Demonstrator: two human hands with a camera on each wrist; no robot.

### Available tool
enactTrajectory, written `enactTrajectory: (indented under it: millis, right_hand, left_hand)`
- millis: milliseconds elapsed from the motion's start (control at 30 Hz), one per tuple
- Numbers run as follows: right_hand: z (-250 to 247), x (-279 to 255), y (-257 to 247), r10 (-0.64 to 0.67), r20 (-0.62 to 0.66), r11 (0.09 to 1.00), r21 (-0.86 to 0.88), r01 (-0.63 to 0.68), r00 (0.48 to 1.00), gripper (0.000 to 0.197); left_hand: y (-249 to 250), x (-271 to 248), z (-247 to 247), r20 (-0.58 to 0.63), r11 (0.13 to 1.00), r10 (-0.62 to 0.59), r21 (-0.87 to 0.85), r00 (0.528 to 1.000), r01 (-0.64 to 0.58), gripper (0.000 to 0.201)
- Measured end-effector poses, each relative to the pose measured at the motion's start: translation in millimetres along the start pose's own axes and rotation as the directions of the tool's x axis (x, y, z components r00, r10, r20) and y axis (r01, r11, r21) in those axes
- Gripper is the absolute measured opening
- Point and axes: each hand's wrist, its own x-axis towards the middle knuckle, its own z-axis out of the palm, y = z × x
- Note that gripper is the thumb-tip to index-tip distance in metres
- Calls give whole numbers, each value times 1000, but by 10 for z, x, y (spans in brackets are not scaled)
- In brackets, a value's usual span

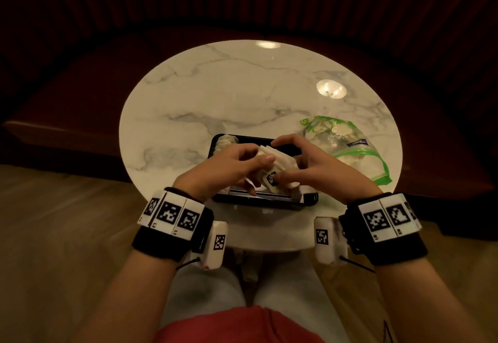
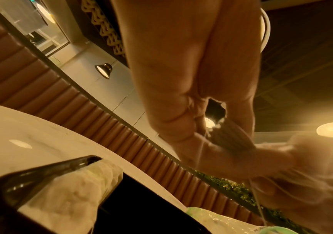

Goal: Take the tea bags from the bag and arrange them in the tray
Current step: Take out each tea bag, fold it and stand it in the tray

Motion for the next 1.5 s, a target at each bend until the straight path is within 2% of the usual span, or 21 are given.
enactTrajectory:
  millis: [133,267,367,500,633,767,867,933,1067,1133,1167,1233,1300,1333,1433,1500]
  right_hand:
    - [116,86,-25,-12,-101,993,115,23,995,54]
    - [254,216,39,-30,-281,956,274,110,959,50]
    - [297,293,37,-3,-337,901,407,149,942,48]
    - [208,315,-86,-49,-285,881,439,176,957,45]
    - [51,264,-282,-122,-80,943,302,141,989,46]
    - [-111,274,-450,-103,151,993,76,93,983,47]
    - [-129,306,-497,-87,242,996,4,89,966,48]
    - [-118,322,-489,-105,192,993,-40,115,976,47]
    - [-53,361,-380,-152,-43,988,-32,151,987,36]
    - [-14,382,-282,-112,-107,992,51,117,988,23]
    - [-6,388,-214,-73,-93,995,59,78,993,21]
    - [-3,388,-66,-11,7,994,-112,12,1000,24]
    - [19,387,103,39,125,925,-380,12,991,24]
    - [38,390,178,72,144,879,-477,6,987,22]
    - [77,449,362,160,54,768,-634,-90,986,13]
    - [95,483,388,225,7,726,-668,-163,974,18]
  left_hand:
    - [-69,7,52,-189,996,29,-72,982,-43,27]
    - [-116,19,89,-367,969,23,-219,930,-111,37]
    - [-88,3,83,-386,927,3,-345,922,-147,38]
    - [-55,-60,26,-314,887,-24,-445,949,-125,49]
    - [-22,-147,-40,-193,885,2,-456,981,-92,68]
    - [-1,-185,-73,24,919,40,-393,999,-27,44]
    - [-39,-175,-54,110,892,11,-450,994,40,46]
    - [-50,-168,-30,81,882,0,-469,997,39,45]
    - [-58,-148,-22,-77,867,-6,-498,997,-33,23]
    - [-53,-136,-36,-157,849,-12,-523,988,-73,17]
    - [-48,-133,-43,-190,843,-14,-531,982,-91,16]
    - [-39,-132,-60,-236,842,-8,-525,972,-121,13]
    - [-36,-138,-79,-264,842,0,-521,965,-143,13]
    - [-35,-137,-88,-274,839,3,-523,962,-152,13]
    - [-36,-136,-93,-297,830,-6,-534,955,-161,11]
    - [-46,-132,-86,-309,834,-17,-530,951,-157,10]
